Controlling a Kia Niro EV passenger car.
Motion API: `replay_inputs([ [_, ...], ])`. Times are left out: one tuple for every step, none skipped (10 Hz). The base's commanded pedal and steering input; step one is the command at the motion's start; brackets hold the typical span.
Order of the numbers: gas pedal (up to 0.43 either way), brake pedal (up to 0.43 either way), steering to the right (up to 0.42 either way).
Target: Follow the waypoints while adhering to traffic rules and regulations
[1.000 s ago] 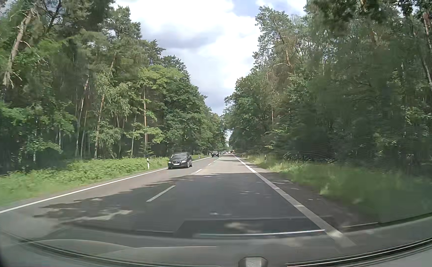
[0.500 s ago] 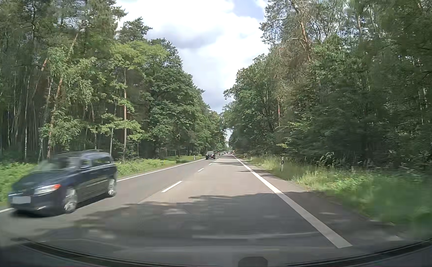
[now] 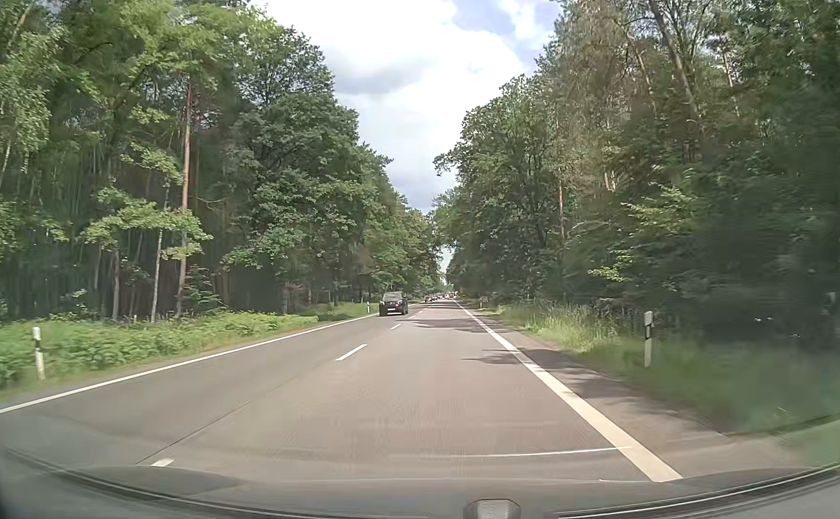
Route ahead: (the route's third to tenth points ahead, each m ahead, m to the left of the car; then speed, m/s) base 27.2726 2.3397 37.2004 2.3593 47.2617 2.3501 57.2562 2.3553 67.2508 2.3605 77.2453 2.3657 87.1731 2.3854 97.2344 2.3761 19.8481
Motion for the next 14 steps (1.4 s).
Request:
replay_inputs([
  [0.000,0.037,-0.004],
  [0.000,0.037,-0.003],
  [0.000,0.037,-0.003],
  [0.000,0.037,-0.003],
  [0.000,0.037,-0.002],
  [0.000,0.037,-0.001],
  [0.000,0.037,-0.001],
  [0.000,0.037,-0.001],
  [0.000,0.037,-0.001],
  [0.000,0.037,-0.001],
  [0.000,0.037,-0.001],
  [0.000,0.037,0.000],
  [0.000,0.037,0.000],
  [0.000,0.037,0.000],
])
